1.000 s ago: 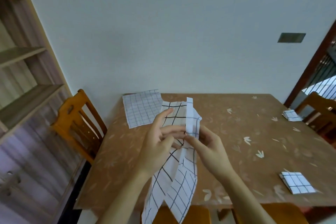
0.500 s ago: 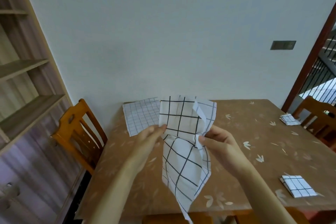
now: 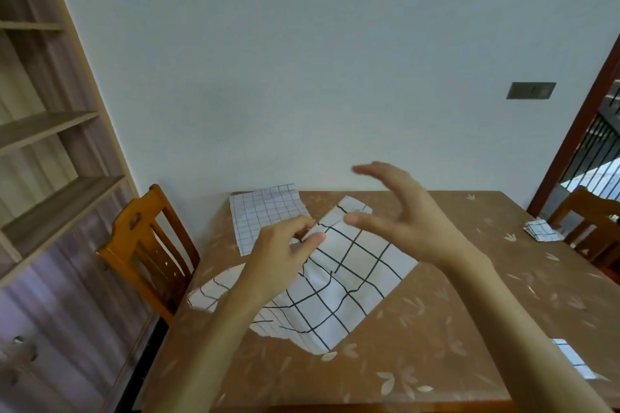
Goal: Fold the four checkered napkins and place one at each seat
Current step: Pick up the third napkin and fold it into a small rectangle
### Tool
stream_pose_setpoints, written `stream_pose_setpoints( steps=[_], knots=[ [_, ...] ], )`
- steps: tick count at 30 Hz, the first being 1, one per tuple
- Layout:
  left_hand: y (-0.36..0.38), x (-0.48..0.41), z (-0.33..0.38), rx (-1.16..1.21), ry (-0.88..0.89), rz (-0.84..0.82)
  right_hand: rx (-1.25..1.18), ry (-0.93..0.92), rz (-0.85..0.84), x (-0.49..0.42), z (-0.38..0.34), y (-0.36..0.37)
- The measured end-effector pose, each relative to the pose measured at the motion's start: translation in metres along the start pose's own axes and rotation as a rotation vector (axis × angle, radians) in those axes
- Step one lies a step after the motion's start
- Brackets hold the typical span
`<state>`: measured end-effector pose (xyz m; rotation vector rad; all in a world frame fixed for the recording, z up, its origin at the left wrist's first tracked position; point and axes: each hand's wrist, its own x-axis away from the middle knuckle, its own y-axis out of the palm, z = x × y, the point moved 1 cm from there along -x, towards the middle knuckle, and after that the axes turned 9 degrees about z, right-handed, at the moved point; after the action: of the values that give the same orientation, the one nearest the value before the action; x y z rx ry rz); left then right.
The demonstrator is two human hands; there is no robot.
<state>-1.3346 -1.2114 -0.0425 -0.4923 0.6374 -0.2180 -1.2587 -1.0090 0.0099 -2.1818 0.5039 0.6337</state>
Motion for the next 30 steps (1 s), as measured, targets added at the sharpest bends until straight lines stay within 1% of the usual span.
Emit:
stream_pose_setpoints(
  steps=[2, 4, 6, 9, 12, 15, 18, 21, 23, 26, 30],
  knots=[
    [0.004, 0.000, 0.003, 0.020, 0.021, 0.004, 0.035, -0.029, -0.124, -0.015, -0.003, 0.009],
    [0.002, 0.002, 0.006, -0.012, 0.023, 0.008, 0.035, -0.013, -0.152, -0.023, -0.003, 0.018],
    [-0.001, 0.007, 0.008, -0.009, 0.013, -0.002, 0.005, -0.020, -0.098, -0.027, -0.002, 0.023],
    [-0.002, 0.010, -0.007, 0.081, -0.090, -0.056, -0.079, -0.032, 0.014, -0.025, 0.001, 0.023],
    [0.000, 0.016, -0.034, 0.112, -0.190, -0.144, -0.176, 0.028, 0.102, -0.022, 0.011, 0.021],
    [0.006, 0.024, -0.054, 0.124, -0.249, -0.231, -0.205, 0.080, 0.174, -0.020, 0.023, 0.017],
    [0.014, 0.030, -0.068, 0.144, -0.283, -0.202, -0.198, 0.088, 0.227, -0.018, 0.033, 0.012],
    [0.020, 0.032, -0.075, 0.114, -0.238, -0.137, -0.175, 0.099, 0.246, -0.016, 0.039, 0.007],
    [0.023, 0.033, -0.078, 0.142, -0.229, -0.104, -0.166, 0.111, 0.256, -0.014, 0.041, 0.005],
    [0.024, 0.035, -0.080, 0.185, -0.219, -0.086, -0.161, 0.129, 0.266, -0.013, 0.044, -0.001],
    [0.022, 0.037, -0.084, 0.242, -0.268, -0.136, -0.122, 0.149, 0.261, -0.011, 0.043, -0.005]
  ],
)
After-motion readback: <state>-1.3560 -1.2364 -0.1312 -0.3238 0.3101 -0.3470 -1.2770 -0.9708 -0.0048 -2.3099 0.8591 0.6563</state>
